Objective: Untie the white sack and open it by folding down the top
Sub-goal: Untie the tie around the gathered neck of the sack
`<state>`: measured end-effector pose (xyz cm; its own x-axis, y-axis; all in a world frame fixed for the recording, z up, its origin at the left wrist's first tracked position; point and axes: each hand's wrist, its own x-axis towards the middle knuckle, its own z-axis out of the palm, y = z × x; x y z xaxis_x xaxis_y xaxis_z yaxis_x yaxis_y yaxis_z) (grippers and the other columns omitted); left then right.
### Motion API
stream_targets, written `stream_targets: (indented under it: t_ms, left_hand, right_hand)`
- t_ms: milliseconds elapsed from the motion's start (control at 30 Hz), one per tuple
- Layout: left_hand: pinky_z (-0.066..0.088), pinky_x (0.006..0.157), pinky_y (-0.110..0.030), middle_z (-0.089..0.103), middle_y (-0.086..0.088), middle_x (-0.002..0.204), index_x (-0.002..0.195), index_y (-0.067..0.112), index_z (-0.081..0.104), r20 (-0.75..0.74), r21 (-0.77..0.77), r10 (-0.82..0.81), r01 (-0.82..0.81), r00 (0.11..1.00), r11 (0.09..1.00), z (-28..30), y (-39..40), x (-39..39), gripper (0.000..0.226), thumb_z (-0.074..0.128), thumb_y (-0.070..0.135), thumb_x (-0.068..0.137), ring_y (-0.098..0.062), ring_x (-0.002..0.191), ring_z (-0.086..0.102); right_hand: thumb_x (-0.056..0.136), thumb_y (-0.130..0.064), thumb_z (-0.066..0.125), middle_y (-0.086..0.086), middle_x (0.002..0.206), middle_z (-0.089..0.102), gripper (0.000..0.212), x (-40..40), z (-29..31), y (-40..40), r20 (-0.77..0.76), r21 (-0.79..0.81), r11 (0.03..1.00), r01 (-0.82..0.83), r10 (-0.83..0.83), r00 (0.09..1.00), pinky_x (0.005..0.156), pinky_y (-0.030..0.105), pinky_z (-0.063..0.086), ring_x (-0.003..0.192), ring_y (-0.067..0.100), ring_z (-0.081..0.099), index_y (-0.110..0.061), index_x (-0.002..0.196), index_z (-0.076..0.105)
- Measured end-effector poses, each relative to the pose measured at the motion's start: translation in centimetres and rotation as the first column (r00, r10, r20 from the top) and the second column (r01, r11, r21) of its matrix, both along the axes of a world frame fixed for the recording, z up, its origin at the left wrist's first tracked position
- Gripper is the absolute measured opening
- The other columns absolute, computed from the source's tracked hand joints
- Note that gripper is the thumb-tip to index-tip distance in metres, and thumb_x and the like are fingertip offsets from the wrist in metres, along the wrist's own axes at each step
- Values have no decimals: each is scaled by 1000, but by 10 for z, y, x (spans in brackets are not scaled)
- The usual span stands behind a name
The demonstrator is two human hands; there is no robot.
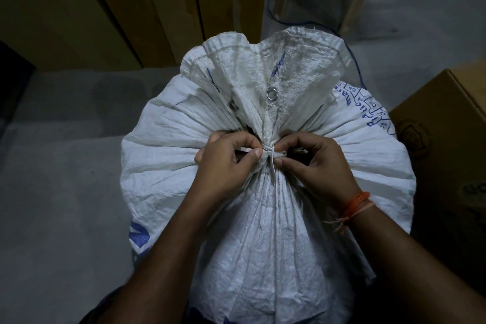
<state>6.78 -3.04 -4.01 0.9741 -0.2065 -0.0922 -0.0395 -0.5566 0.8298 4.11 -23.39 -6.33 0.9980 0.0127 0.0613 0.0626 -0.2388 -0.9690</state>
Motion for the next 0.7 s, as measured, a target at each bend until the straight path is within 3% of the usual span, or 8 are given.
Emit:
stream_targets:
  t_ms: [100,200,300,367,700]
  left_hand:
    - [46,111,-60,52,62,102,78,66,65,4,19,3,-3,1000,1000,1,0,-1,16,64,51,83,-17,115,62]
    - [45,112,-60,49,65,101,77,54,69,8,22,1,-1,1000,1000,-1,-1,-2,9,65,49,83,-18,115,62]
    - [47,113,-60,43,70,103,105,51,66,15,17,3,-3,1000,1000,0,-5,-5,22,63,47,84,-22,116,64]
    - [47,112,-60,43,69,102,112,54,61,18,12,4,-4,1000,1000,2,-7,-6,29,63,46,84,-23,115,64]
    - [49,109,-61,45,67,102,103,57,65,40,-4,4,-3,999,1000,-1,-11,-10,22,65,46,84,-23,113,64]
  right_hand:
    - [74,-18,85,-1,88,76,16,0,0,0,0,-8,1000,6,-6,1000,84,37,61,85,15,74,-13,87,77]
    - [74,-18,85,0,88,76,17,-1,2,1,-1,-19,1000,13,-13,1000,85,40,62,85,16,74,-12,87,77]
    - [74,-19,85,-1,88,77,17,-2,3,1,3,-57,998,24,-24,1000,84,40,62,83,14,74,-13,87,77]
    - [74,-19,84,-1,89,77,16,-2,3,1,3,-64,998,23,-23,1000,84,40,62,83,12,73,-13,87,77]
    - [75,-15,86,0,90,78,16,-4,1,5,14,-95,995,35,-34,999,85,48,62,88,18,76,-18,89,78]
